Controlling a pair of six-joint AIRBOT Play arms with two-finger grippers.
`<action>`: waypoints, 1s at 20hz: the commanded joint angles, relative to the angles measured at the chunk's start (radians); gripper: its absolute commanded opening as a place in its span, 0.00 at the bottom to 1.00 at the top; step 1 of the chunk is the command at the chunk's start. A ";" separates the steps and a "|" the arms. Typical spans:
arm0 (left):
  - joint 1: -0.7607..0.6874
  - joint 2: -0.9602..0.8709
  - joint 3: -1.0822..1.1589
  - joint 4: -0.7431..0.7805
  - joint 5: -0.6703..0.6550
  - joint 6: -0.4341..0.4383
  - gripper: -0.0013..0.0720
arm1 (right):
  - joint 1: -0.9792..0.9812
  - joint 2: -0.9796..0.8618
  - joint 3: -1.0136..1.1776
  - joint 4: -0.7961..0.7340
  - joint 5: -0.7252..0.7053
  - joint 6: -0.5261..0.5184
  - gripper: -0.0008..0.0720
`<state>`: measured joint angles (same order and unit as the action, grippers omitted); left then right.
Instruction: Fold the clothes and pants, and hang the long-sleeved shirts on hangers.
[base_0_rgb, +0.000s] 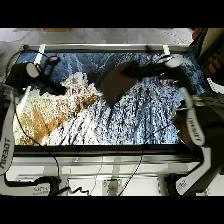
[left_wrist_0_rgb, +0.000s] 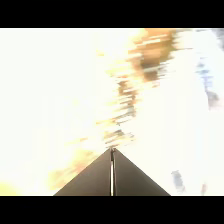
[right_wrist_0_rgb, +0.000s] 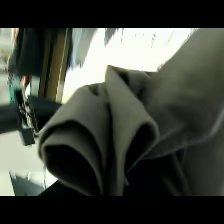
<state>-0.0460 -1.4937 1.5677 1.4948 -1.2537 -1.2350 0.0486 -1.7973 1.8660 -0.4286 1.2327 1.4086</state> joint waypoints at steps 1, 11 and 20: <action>0.009 0.071 0.001 0.196 -0.027 -0.041 0.05 | -0.192 0.203 0.025 -0.111 0.113 0.166 0.04; 0.008 0.072 0.001 0.196 -0.027 -0.041 0.05 | -0.883 0.642 0.024 -1.036 0.603 0.379 0.04; 0.008 0.072 0.001 0.196 -0.027 -0.041 0.05 | -1.106 0.658 0.022 -1.074 0.526 0.375 0.94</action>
<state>-0.0376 -1.4220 1.5677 1.6897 -1.2808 -1.2755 -1.0225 -1.1427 1.8885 -1.4799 1.7912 1.7817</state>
